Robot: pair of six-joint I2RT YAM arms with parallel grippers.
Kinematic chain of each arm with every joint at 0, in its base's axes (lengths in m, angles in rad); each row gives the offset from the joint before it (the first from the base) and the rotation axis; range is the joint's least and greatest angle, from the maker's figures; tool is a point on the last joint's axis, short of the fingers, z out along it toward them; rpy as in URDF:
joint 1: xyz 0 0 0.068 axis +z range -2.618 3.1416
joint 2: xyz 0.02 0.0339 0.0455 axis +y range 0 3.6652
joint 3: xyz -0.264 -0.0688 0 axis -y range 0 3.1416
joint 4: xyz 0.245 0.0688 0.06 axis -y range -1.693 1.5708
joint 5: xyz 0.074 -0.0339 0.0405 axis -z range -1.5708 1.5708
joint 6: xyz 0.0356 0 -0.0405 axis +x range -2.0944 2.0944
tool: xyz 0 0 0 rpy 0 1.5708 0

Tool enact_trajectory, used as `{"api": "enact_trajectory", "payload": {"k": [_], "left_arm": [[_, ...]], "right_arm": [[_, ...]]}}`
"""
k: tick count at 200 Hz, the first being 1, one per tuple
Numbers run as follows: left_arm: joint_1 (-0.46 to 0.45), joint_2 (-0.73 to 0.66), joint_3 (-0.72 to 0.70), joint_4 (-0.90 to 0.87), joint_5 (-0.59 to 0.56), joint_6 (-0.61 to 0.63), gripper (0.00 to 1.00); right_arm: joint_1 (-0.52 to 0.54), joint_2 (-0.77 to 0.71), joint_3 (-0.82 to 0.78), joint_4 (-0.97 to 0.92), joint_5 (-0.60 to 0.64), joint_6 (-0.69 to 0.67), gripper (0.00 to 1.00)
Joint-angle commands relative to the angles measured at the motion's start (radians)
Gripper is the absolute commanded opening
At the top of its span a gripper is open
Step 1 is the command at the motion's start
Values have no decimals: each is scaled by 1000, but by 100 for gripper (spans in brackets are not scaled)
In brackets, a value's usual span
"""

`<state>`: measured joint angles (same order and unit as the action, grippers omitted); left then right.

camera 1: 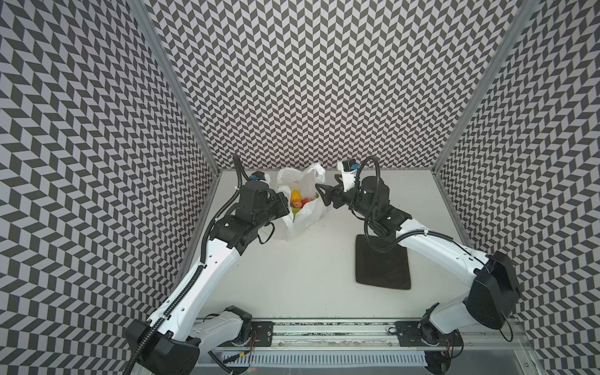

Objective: Take fruits out of the plastic bag
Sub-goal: Spread open the plastic bag at the center of the table.

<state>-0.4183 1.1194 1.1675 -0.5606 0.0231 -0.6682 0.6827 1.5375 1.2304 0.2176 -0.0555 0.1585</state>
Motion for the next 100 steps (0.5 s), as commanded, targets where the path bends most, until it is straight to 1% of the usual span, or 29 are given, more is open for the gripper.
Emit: {"api": "enact_trajectory", "payload": {"k": [1, 12, 14, 21, 36, 62, 76, 100], "left_arm": [[1, -27, -18, -16, -9, -14, 3], [0, -33, -23, -31, -9, -20, 2], [0, -33, -23, -36, -9, -22, 2], [0, -36, -22, -50, -10, -27, 2], [-2, -44, -24, -84, -20, -39, 0], [-6, -70, -49, -161, -119, -95, 0], [-7, -76, -71, -214, -163, -133, 0], [-15, -60, -93, -338, -185, -212, 0]], "right_arm": [[4, 38, 47, 114, -12, -33, 75], [3, 55, 68, 115, -20, -38, 65], [3, 55, 71, 115, -20, -38, 65], [3, 62, 82, 108, -16, -39, 56], [3, 60, 84, 104, 0, -43, 42], [1, 20, 31, 114, 10, -80, 17], [0, -14, -19, 124, 17, -79, 9], [-2, -81, -105, 107, 31, -27, 3]]}}
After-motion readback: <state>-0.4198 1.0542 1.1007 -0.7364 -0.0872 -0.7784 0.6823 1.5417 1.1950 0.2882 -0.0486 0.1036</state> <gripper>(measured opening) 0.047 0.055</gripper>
